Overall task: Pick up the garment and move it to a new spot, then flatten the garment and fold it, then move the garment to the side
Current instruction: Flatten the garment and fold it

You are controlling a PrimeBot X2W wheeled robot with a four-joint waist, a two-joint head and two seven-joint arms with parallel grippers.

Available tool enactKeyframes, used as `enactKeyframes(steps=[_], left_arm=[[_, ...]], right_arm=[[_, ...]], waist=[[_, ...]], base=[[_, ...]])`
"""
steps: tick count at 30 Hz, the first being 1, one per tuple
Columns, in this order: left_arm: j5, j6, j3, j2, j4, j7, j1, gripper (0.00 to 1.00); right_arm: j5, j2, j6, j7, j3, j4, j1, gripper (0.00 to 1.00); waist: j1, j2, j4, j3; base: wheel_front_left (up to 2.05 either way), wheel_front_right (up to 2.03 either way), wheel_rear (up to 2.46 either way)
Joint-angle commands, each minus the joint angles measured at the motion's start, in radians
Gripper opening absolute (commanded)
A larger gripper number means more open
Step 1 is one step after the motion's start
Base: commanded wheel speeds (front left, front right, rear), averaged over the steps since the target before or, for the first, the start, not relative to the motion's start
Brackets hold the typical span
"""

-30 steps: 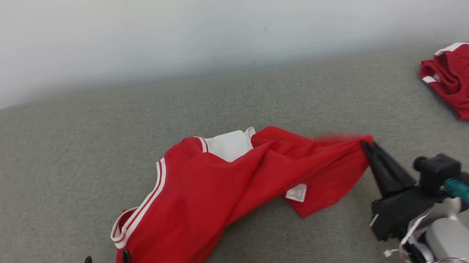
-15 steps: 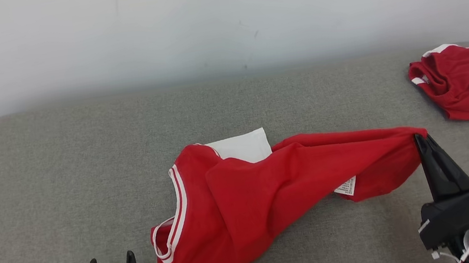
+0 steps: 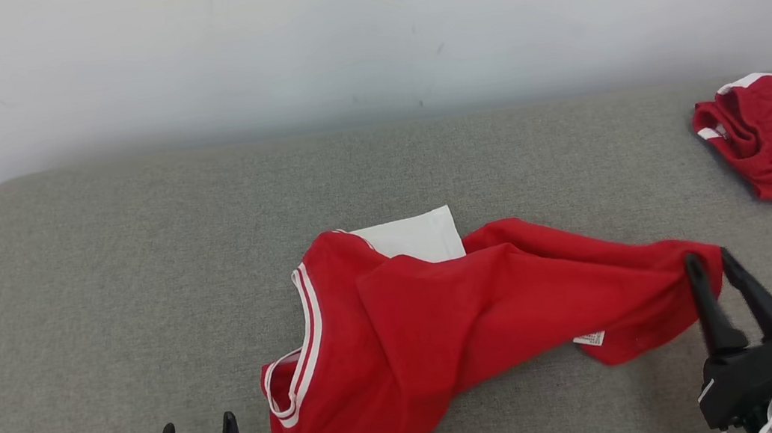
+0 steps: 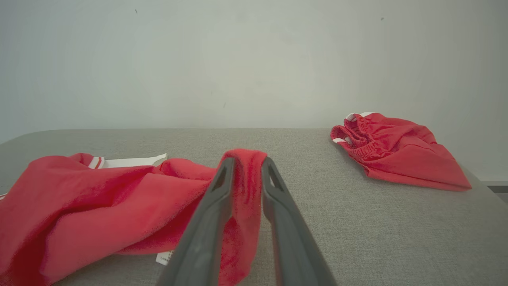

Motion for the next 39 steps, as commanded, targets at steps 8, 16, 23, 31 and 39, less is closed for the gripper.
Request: enactKeyframes(steps=[8,16,23,31,39], left_arm=[[0.003,-0.011,-0.024,-0.001,0.022,-0.002,0.014,1.0],[0.009,-0.029,-0.074,-0.001,0.076,-0.002,0.0,1.0],[0.018,-0.035,-0.099,0.0,0.158,-0.002,-0.028,1.0],[-0.005,-0.035,-0.106,0.017,0.283,-0.002,-0.085,1.0],[-0.04,-0.035,-0.158,0.029,0.275,-0.002,-0.136,0.0]], right_arm=[[-0.011,0.021,-0.003,-0.105,-0.002,0.046,-0.016,1.0],[-0.024,0.066,-0.003,-0.221,0.022,0.068,0.003,1.0],[-0.016,0.105,-0.003,-0.255,0.044,0.114,0.012,1.0],[-0.015,0.124,-0.003,-0.268,0.057,0.143,-0.013,1.0],[-0.013,0.13,-0.003,-0.271,0.045,0.148,-0.012,1.0]], waist=[[0.0,-0.0001,-0.009,-0.01],[0.0,-0.0001,-0.029,-0.004],[0.0,-0.0001,-0.053,0.014],[0.0,-0.0001,-0.082,0.039],[0.0,-0.0001,-0.069,0.049]], base=[[0.0,0.0,0.0],[0.0,0.0,0.0],[0.0,0.0,0.0],[0.0,0.0,0.0],[0.0,0.0,0.0]])
